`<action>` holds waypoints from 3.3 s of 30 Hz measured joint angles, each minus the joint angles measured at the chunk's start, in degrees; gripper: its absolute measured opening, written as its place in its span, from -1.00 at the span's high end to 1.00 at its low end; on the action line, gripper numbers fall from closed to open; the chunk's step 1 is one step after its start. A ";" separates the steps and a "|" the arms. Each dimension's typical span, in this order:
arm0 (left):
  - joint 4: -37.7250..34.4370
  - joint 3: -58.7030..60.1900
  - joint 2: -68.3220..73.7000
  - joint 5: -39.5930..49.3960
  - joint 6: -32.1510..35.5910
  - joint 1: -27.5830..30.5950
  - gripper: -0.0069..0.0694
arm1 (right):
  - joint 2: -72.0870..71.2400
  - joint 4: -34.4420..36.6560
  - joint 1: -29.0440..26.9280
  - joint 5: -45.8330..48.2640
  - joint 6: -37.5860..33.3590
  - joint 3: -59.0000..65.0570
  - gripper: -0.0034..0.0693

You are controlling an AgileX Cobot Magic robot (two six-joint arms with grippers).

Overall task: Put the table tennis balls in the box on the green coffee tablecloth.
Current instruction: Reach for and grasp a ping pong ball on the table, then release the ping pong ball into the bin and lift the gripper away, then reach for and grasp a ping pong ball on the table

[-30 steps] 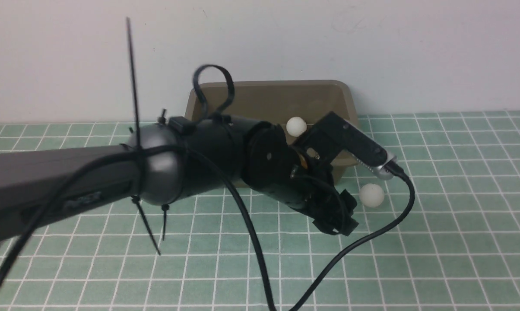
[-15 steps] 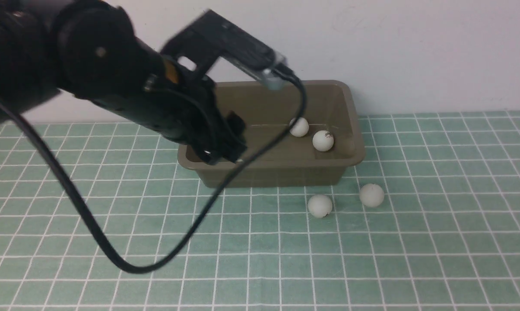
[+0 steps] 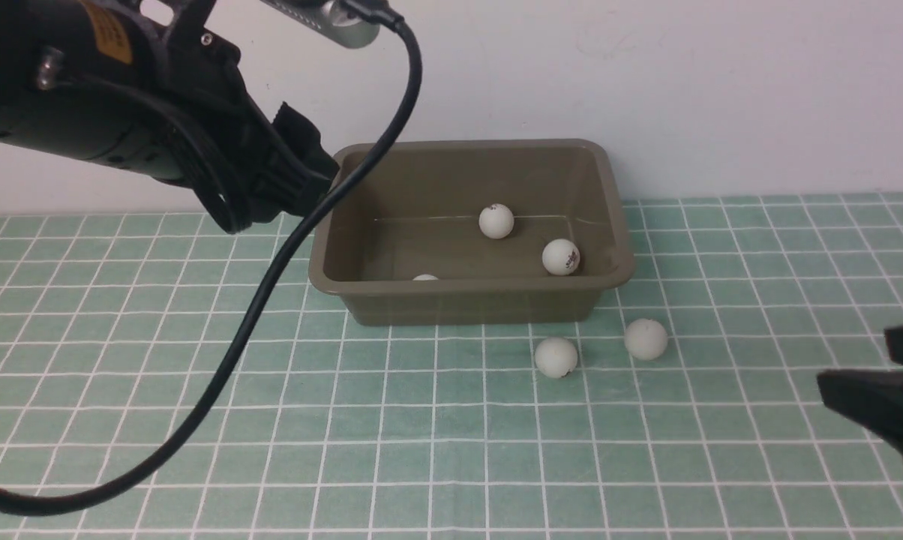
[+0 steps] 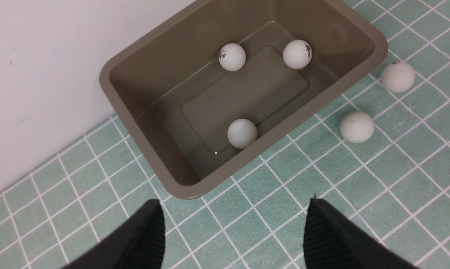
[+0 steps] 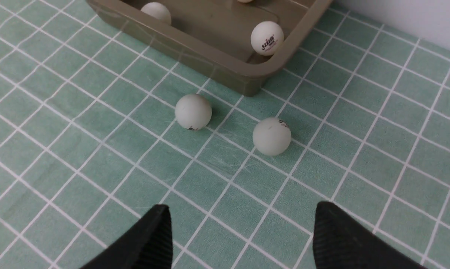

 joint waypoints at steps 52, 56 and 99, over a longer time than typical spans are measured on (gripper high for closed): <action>0.00 0.00 0.00 2.69 0.00 0.00 -0.35 | 40.56 -9.12 8.00 0.11 10.37 -23.27 -0.15; 0.00 0.00 0.00 2.69 0.00 0.00 -0.35 | 40.01 -10.49 8.00 0.32 10.73 -23.43 -0.08; 0.00 0.00 0.00 7.09 0.00 0.00 -0.35 | 31.93 8.24 4.23 11.15 -1.98 -38.07 -0.62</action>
